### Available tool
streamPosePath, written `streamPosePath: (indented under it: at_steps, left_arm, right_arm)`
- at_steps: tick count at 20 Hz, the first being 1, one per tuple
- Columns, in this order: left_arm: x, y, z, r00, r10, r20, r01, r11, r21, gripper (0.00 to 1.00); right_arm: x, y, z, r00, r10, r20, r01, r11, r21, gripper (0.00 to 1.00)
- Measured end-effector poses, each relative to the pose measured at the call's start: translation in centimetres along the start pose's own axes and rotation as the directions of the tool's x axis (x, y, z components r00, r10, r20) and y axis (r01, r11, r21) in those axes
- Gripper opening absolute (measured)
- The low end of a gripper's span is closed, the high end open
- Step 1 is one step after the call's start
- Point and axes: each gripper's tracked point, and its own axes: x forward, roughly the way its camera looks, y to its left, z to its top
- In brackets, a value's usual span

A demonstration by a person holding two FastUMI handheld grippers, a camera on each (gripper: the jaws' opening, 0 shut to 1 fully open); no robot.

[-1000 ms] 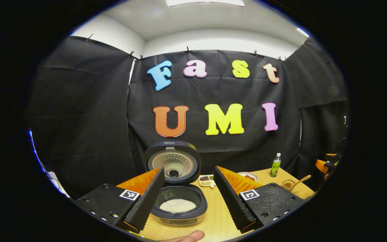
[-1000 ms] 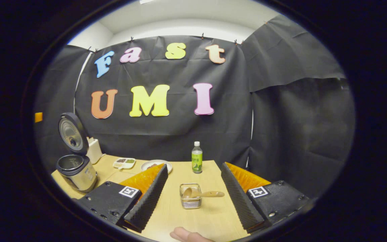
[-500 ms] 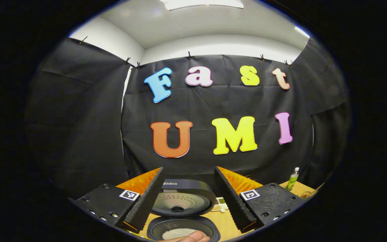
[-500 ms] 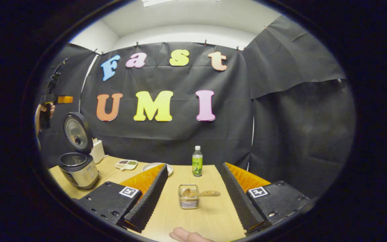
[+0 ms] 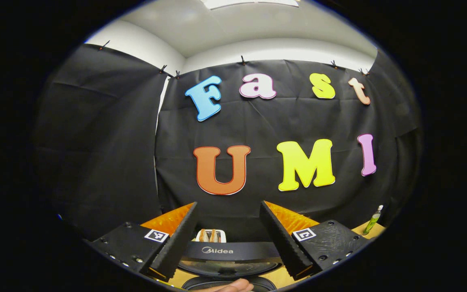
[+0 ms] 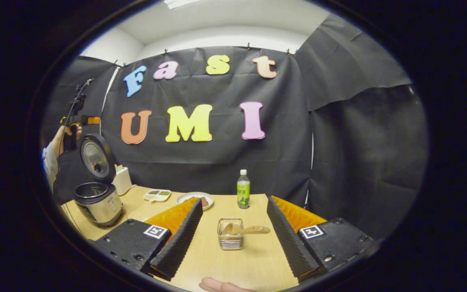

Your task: Close the left gripper, press the button to open the rice cooker; take a wooden spoon from the chopstick holder with the right hand, scoop a spoonful of rice and pour it into the rice cooker, then put the wooden spoon back into the chopstick holder.

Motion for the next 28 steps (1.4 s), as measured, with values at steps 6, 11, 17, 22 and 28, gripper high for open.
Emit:
streamPosePath:
  at_steps: [6,11,17,22,28]
  left_arm:
    - [2.8,1.3,-5.2,0.990,0.026,-0.136,-0.025,1.000,0.013,0.95]
    - [1.4,0.5,-5.6,0.990,0.013,-0.138,-0.014,1.000,-0.010,0.95]
    - [-1.9,0.3,-6.1,0.989,0.018,-0.148,-0.019,1.000,-0.007,0.96]
    - [-4.9,0.1,-7.4,0.987,0.040,-0.155,-0.041,0.999,-0.001,1.00]
    - [-8.5,-1.7,-11.5,0.971,0.003,-0.237,0.002,1.000,0.023,0.96]
  right_arm:
    - [-0.2,0.3,-0.9,1.000,0.012,-0.016,-0.013,1.000,-0.029,1.00]
    - [-0.2,0.8,-1.3,0.999,0.027,-0.025,-0.028,0.999,-0.044,1.00]
    - [-0.1,0.7,-1.5,1.000,0.003,-0.024,-0.005,0.998,-0.057,1.00]
    - [-0.7,1.4,-1.6,1.000,0.017,-0.024,-0.018,0.998,-0.054,1.00]
    - [-1.1,2.6,-2.2,0.998,0.055,-0.045,-0.057,0.997,-0.042,1.00]
